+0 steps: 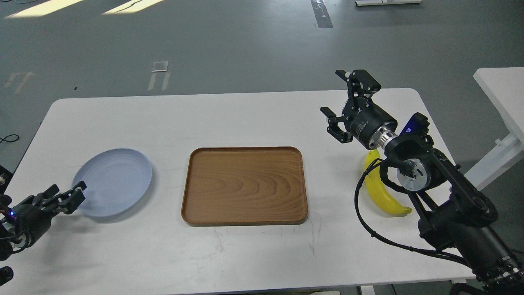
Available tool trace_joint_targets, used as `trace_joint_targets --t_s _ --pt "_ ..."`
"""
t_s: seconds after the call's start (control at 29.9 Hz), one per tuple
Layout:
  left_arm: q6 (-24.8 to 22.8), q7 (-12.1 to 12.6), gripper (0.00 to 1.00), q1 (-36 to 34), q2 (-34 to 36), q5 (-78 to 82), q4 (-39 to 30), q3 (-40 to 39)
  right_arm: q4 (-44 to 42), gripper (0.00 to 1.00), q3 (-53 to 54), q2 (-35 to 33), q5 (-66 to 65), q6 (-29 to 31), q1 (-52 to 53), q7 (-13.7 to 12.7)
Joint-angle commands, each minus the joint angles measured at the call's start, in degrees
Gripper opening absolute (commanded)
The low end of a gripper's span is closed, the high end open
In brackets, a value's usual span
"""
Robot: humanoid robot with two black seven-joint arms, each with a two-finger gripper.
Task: Place banana on plate with both arms
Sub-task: 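Grasp the light blue plate's rim with the left gripper and lift it, then carry the plate with the left gripper onto the wooden tray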
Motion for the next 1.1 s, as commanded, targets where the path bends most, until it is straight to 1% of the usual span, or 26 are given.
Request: trace_joint_targets --t_s 0.0,0.03,0.07,0.1,0.13,0.3,0.43,0.53,0.64,0.74,0.8,0.9,0.97,1.07 --pt "-0.83 0.01 0.34 0.17 -0.2 0.0 1.09 0.07 0.45 1.0 0.03 0.0 0.0 0.0 -0.08 -0.01" --pt "-1.18 0.01 0.24 0.17 -0.11 0.0 1.44 0.07 0.53 1.0 0.03 0.0 0.0 0.0 -0.08 -0.01" --pt "-1.27 0.01 0.19 0.17 -0.11 0.0 1.44 0.07 0.53 1.0 0.03 0.0 0.0 0.0 -0.08 -0.01" --pt "-1.35 0.01 0.07 0.08 -0.03 -0.09 1.53 0.07 0.62 1.0 0.03 -0.09 0.0 0.0 -0.26 -0.01" --pt "-1.36 0.01 0.0 0.08 -0.02 -0.09 1.53 0.07 0.62 1.0 0.03 -0.09 0.0 0.0 -0.35 -0.01" --pt "-1.36 0.01 0.0 -0.53 -0.11 -0.78 1.44 -0.45 0.88 1.0 0.03 0.0 -0.17 0.0 -0.44 -0.01" --pt "-1.44 0.01 0.0 -0.97 0.59 -5.8 0.74 -0.45 0.89 1.0 0.03 0.0 -0.17 0.0 -0.44 -0.01" --pt "-1.44 0.01 0.0 -1.85 1.82 -9.23 0.47 -0.36 0.97 1.0 0.03 0.0 -0.17 0.0 -0.44 0.08" --pt "-2.32 0.01 0.0 -3.35 3.84 -9.32 -1.64 -0.36 1.24 1.0 0.03 0.0 -0.17 0.0 -0.44 -0.01" --pt "-2.59 0.01 0.0 -6.24 5.42 -8.53 -6.37 -0.1 1.68 1.0 0.03 -0.09 -0.17 0.0 -0.44 -0.01" --pt "-2.24 0.01 0.0 -10.27 5.69 -6.95 -11.46 -0.01 1.68 1.0 -0.06 0.0 -0.17 0.0 -0.44 -0.01" --pt "-2.06 0.01 0.0 -12.92 5.08 -4.76 -14.63 -0.01 1.77 1.0 -0.06 0.0 -0.17 -0.09 -0.44 0.08" --pt "-1.54 0.01 0.0 -14.85 3.5 -0.11 -19.46 -0.01 2.2 1.0 0.03 0.0 -0.17 -0.09 -0.44 -0.01" --pt "-1.36 0.01 0.0 -17.14 -0.71 2.9 -21.24 0.07 2.82 1.0 0.03 -0.18 -0.17 -0.7 -0.44 -0.01"
